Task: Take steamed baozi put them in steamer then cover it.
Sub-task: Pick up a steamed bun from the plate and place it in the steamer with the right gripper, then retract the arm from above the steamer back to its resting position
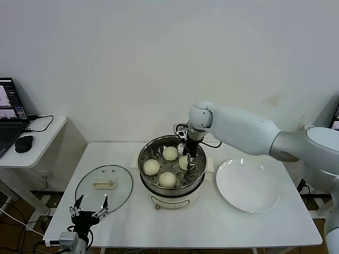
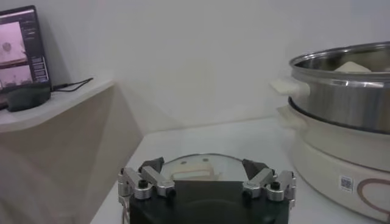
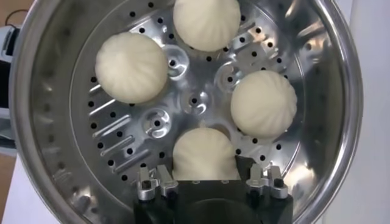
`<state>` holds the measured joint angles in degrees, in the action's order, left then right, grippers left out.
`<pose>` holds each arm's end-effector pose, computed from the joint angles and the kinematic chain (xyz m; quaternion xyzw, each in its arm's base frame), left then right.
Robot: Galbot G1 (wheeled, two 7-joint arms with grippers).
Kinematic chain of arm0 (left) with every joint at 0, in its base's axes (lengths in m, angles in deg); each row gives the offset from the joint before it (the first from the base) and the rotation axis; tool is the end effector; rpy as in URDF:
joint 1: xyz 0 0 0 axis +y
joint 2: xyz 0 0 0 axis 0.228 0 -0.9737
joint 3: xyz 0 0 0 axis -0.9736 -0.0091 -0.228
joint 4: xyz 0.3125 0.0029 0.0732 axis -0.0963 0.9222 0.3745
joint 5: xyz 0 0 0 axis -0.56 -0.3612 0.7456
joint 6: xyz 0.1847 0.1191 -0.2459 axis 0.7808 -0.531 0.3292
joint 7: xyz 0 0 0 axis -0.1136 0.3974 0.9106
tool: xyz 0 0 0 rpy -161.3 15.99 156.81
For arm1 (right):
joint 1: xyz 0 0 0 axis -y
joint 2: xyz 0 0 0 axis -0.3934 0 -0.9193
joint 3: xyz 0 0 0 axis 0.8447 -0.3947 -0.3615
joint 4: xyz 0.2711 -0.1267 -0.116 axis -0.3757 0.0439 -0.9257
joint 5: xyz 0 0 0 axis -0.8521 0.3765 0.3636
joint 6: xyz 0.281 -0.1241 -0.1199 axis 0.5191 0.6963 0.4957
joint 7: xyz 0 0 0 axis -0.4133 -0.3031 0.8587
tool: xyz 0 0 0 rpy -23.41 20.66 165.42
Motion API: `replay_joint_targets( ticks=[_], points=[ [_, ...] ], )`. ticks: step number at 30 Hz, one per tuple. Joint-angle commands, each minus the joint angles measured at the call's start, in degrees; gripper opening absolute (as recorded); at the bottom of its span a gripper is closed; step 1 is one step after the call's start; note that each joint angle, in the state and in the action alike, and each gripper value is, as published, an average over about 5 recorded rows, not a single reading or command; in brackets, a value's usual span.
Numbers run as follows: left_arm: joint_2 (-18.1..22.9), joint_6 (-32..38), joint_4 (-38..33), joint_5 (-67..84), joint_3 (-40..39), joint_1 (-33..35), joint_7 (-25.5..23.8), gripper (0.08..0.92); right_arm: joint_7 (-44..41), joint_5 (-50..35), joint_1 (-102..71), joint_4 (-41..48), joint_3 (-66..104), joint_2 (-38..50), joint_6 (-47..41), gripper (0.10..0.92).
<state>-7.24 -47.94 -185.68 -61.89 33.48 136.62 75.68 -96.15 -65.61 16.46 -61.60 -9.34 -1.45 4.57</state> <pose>0.1520 0.0762 -0.2894 0.0264 -0.9866 -0.0801 0.1394 0.5387 0.0951 -0.0972 0.5545 -0.5123 0.5213 0.3980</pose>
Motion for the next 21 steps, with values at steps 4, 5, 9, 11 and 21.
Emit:
replay_joint_targets(
  ticks=[4, 5, 9, 11, 21],
  points=[
    [0.14, -0.50, -0.78, -0.12, -0.33, 0.13, -0.21, 0.823, 0.81, -0.92, 1.74, -8.30, 7.16, 8.35, -1.49, 0.814],
    [0.18, -0.51, -0.91, -0.11, -0.35, 0.20, -0.19, 0.823, 0.99, -1.19, 1.79, -9.73, 8.81, 9.91, -1.51, 0.817],
    [0.84, -0.15, -1.51, 0.16, -0.31, 0.58, 0.14, 0.823, 5.01, -4.57, -0.39, -15.12, 17.67, 16.05, -0.50, 0.822],
    [1.08, 0.66, -1.68, 0.59, -0.40, 0.84, 0.53, 0.823, 10.33, -7.90, -2.31, -17.37, 22.71, 18.39, -0.01, 0.823],
    [1.57, 3.59, -2.35, 6.18, -1.90, 2.11, 0.27, 0.823, 41.56, -13.70, -20.72, -25.61, 46.86, 24.93, 5.72, 0.823]
  ],
)
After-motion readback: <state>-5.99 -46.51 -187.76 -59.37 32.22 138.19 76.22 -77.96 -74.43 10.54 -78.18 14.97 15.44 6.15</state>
